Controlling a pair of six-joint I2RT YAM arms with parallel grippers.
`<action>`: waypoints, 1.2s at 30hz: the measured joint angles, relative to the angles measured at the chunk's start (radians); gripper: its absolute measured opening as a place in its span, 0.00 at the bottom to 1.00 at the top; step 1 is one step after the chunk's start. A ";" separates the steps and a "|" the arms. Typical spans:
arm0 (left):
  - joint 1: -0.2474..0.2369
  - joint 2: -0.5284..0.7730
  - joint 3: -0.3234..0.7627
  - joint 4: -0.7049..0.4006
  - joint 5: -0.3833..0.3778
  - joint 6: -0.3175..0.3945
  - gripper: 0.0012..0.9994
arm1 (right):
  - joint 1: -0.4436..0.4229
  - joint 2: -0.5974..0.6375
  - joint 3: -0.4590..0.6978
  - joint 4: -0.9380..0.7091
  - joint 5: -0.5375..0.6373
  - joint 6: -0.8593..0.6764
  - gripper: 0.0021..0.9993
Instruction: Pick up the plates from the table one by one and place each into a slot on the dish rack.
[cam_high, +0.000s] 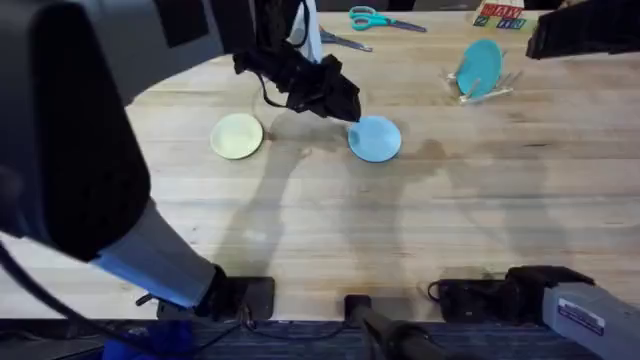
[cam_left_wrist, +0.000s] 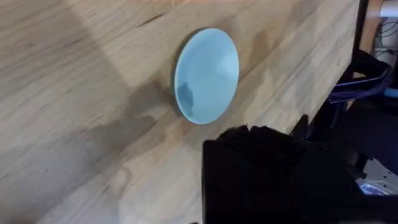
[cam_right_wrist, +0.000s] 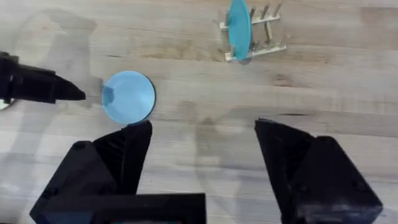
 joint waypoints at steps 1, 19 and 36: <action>0.000 0.009 0.000 0.009 0.007 0.000 0.04 | 0.000 0.000 0.000 0.000 0.000 0.000 1.00; -0.039 0.125 0.000 0.082 0.039 0.000 0.04 | 0.000 0.000 0.000 0.000 0.000 0.000 1.00; -0.012 0.133 0.000 0.123 0.042 0.000 0.04 | 0.000 0.000 0.000 0.000 0.000 0.000 1.00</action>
